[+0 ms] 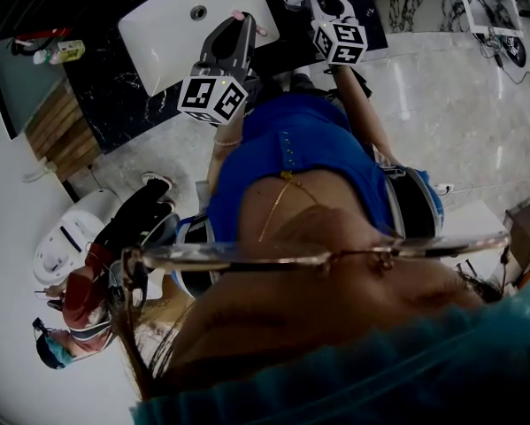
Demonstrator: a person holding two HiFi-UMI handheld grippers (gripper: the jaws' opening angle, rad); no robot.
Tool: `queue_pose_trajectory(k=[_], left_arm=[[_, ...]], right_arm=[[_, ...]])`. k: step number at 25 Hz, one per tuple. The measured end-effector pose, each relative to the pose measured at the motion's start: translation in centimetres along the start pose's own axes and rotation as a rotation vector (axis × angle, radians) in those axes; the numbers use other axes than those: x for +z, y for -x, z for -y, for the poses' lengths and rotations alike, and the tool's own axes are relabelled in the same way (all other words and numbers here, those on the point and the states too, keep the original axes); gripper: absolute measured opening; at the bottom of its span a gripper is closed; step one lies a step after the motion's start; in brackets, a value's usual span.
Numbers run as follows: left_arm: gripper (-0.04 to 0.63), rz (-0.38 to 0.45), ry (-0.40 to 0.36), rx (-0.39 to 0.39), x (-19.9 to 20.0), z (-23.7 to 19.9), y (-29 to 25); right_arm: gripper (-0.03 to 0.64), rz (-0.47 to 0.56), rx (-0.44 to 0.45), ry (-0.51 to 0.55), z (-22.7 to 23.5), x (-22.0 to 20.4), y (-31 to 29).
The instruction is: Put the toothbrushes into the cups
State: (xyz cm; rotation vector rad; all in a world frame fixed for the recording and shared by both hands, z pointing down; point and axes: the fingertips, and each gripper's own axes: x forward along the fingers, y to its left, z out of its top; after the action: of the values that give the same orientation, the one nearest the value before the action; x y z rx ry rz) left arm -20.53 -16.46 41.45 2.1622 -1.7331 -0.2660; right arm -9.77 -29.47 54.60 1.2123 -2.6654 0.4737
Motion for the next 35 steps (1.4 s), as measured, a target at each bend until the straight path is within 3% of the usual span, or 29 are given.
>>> queue_pose_trajectory(k=[5,14,25,35], left_arm=[[0.014,-0.006,0.000,-0.011,-0.1,0.1,-0.4],[0.014,-0.005,0.001,-0.023,0.0,0.1,-1.1],[0.014,0.002,-0.021,-0.055,0.8,0.3,-3.3],[0.014,-0.001,-0.028,-0.119,1.2,0.9,-8.5]], right_arm=[[0.127,-0.026,-0.006,-0.042,0.6,-0.8,0.2],[0.127,-0.003,0.011,-0.049,0.3,-0.3,1.3],[0.121,0.032,0.018,0.014,0.2,1.1,3.0],[0.112,0.047,0.014,0.097,0.5,1.6,4.6]])
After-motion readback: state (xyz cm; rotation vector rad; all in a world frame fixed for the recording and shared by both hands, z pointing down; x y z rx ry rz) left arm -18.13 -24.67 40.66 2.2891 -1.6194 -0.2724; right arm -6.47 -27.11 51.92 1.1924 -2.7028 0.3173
